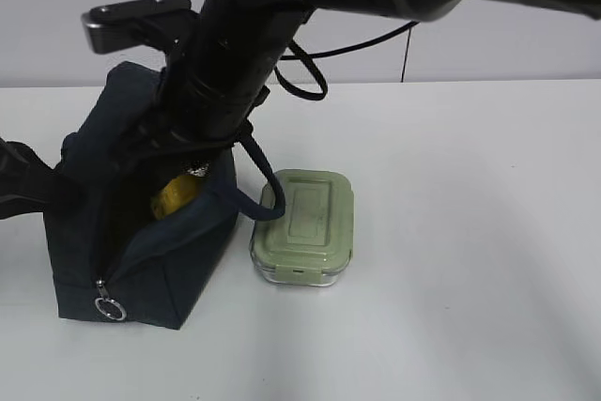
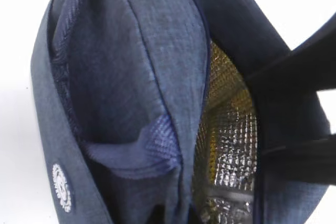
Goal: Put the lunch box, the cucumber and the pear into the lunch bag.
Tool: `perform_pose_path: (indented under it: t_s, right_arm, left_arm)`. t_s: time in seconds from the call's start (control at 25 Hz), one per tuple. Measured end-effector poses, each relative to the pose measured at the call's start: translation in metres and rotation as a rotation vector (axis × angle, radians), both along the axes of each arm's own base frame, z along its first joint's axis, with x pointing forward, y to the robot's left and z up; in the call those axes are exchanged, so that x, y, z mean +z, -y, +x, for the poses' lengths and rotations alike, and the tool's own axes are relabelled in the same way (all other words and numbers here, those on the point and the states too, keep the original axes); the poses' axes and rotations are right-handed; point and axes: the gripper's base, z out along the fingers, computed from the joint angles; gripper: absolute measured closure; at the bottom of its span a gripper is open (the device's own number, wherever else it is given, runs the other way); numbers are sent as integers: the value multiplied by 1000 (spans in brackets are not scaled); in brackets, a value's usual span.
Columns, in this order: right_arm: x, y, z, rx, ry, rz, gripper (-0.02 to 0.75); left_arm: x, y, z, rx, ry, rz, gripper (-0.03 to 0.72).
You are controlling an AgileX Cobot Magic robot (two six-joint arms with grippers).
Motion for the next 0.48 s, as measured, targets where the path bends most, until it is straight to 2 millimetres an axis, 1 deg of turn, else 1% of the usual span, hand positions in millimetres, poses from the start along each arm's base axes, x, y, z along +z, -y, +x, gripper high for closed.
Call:
perform_pose_path:
  t_s: [0.12,0.24,0.28,0.36,0.44,0.48]
  right_arm:
    - [25,6,-6,-11,46,33,258]
    - [48,19,-7,-69,89,48,269]
    - [50,24,-6,-88,89,48,280]
    - [46,38,0,-139,71,41,304]
    - [33,50,4,-177,44,24,322]
    - [27,59,6,-207,32,26,330]
  left_arm:
    - [0,0,0,0,0,1,687]
    - [0,0,0,-1,0,2,687]
    - [0,0,0,-1,0,3,687]
    - [0,0,0,-2,0,4,687]
    - [0,0,0,-2,0,4,687]
    - [0,0,0,-2,0,4,687]
